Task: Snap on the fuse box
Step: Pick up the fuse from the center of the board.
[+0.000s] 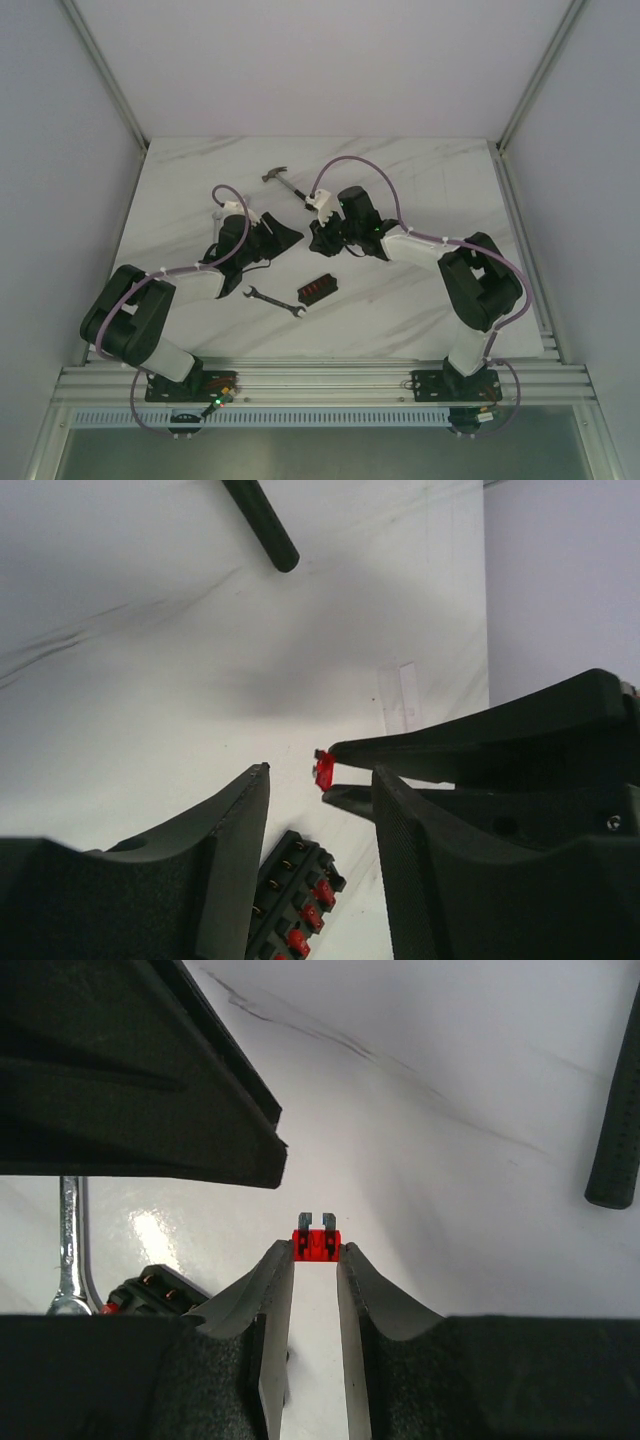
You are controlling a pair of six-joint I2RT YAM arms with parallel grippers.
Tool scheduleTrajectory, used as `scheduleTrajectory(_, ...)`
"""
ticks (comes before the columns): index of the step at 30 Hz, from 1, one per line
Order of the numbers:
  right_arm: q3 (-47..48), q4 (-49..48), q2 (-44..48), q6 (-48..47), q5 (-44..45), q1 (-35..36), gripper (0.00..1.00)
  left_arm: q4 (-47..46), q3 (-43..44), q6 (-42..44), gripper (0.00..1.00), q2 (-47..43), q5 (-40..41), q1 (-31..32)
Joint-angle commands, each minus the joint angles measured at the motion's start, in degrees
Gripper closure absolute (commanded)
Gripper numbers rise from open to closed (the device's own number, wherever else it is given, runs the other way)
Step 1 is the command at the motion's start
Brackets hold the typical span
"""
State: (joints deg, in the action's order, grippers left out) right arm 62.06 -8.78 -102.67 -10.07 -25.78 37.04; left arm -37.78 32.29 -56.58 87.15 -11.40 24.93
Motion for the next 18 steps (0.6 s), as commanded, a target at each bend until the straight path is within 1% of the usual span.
scheduleTrajectory(1, -1.4, -4.7, 2.7, 1.7, -3.0, 0.5, 0.77, -3.4, 0.1, -1.8, 0.5, 0.5, -0.1, -0.2)
scheduleTrajectory(11, -3.0, -7.8, 4.3, 3.5, -4.0, 0.6, 0.77, -4.5, -1.0, -4.3, 0.57, 0.6, 0.4, -0.2)
scheduleTrajectory(18, -3.5, -8.9, 4.6, 4.2, -4.6, 0.7, 0.77, -7.3, -1.3, -6.1, 0.61, 1.5, -1.7, -0.2)
